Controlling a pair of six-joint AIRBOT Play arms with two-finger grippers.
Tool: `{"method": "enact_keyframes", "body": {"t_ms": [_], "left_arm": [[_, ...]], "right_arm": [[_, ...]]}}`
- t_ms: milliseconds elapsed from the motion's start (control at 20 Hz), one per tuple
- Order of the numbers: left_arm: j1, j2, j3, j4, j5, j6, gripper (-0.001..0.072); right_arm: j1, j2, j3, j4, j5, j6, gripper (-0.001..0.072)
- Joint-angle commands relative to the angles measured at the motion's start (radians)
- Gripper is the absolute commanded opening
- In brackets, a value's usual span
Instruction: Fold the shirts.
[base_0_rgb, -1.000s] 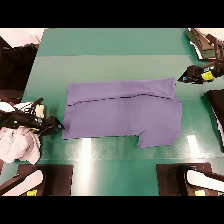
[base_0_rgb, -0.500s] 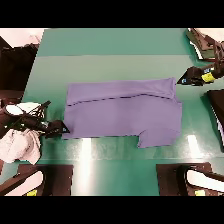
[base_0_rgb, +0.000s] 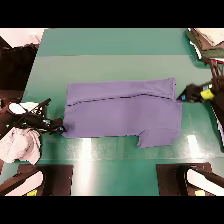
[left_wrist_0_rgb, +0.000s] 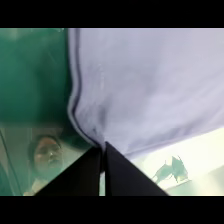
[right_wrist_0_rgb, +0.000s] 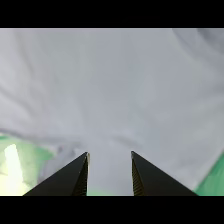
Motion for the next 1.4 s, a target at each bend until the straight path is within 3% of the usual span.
{"method": "enact_keyframes", "body": {"t_ms": [0,350,1000,1100,1200,1350], "left_arm": [[-0.001,0.001,0.041,-0.004,-0.005,0.0,0.0029],[-0.001,0.001,0.061,-0.007,-0.004,0.0,0.0029],[-0.001,0.001,0.061,-0.01,-0.022,0.026,0.003],[-0.001,0.001,0.061,-0.01,-0.024,0.026,0.003],[-0.001,0.001,0.061,-0.01,-0.026,0.026,0.0029],[-0.001,0.001,0.061,-0.01,-0.026,0.026,0.0029]], "right_arm": [[-0.113,0.145,-0.283,-0.013,-0.005,0.001,0.0317],[-0.354,0.34,-0.686,-0.044,-0.071,-0.004,0.0346],[-0.135,0.066,-0.558,-0.034,-0.158,0.002,0.0338],[-0.124,0.051,-0.557,-0.035,-0.152,0.001,0.0279],[-0.124,0.059,-0.557,-0.036,-0.156,-0.001,0.007],[-0.124,0.126,-0.557,-0.094,-0.186,0.0,0.0021]]}}
